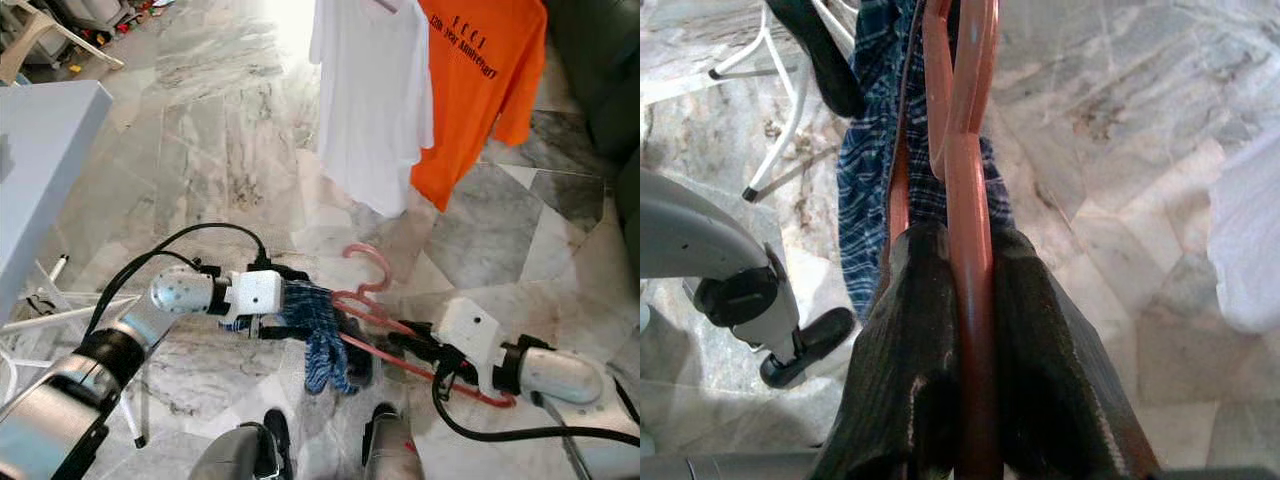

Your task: Hang hanger

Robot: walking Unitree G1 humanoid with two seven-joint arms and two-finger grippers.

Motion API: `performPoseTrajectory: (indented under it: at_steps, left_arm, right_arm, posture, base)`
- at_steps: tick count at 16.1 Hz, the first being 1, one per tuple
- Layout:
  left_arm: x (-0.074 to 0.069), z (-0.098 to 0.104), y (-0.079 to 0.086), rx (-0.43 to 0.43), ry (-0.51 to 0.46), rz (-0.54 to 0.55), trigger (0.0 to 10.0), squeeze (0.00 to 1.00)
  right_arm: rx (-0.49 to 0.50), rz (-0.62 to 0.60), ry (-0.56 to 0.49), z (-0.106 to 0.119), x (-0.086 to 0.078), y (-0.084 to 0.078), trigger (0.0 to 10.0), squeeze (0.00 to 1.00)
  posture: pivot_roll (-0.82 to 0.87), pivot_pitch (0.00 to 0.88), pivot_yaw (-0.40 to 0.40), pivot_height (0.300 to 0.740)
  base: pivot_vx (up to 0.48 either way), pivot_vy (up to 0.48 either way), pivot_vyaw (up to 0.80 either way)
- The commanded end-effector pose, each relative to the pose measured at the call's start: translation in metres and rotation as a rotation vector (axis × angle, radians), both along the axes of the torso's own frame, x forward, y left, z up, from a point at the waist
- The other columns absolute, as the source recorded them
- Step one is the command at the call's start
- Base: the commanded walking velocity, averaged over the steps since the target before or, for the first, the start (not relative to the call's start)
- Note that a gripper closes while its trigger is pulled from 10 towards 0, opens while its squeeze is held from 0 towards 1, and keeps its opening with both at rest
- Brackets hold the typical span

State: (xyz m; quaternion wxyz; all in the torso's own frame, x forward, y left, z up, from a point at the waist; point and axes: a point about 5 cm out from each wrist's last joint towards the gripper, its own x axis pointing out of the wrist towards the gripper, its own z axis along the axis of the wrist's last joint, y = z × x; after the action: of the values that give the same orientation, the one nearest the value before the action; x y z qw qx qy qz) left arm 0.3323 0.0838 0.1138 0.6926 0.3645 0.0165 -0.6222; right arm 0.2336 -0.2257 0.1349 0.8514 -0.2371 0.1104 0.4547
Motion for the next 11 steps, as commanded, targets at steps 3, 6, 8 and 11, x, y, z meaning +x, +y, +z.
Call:
performPoseTrajectory:
  at_steps: [3, 6, 8, 11]
  left_arm:
    - [0.001, -0.005, 0.004, 0.034, 0.043, 0.011, 0.0, 0.00]
    - [0.006, 0.001, 0.003, 0.013, 0.056, 0.030, 0.0, 0.00]
    - [0.007, 0.003, 0.002, 0.013, 0.071, 0.021, 0.0, 0.00]
    - [0.007, 0.003, 0.004, 0.056, 0.110, -0.009, 0.0, 0.00]
  right_arm:
    - [-0.024, 0.072, -0.017, 0.003, -0.004, 0.009, 10.0, 0.00]
    - [-0.081, 0.088, -0.022, 0.001, -0.004, 0.008, 10.0, 0.00]
    - [-0.120, 0.087, -0.041, 0.000, -0.001, 0.006, 10.0, 0.00]
    - [-0.177, 0.066, -0.103, -0.001, 0.007, 0.004, 10.0, 0.00]
  posture:
    - [-0.21, 0.262, 0.154, 0.740]
    - [-0.21, 0.262, 0.156, 0.740]
    - [-0.20, 0.264, 0.158, 0.740]
    - [-0.20, 0.267, 0.163, 0.740]
  base:
    - [0.000, 0.000, 0.00]
    - [0.000, 0.000, 0.00]
    - [0.000, 0.000, 0.00]
    - [0.000, 0.000, 0.00]
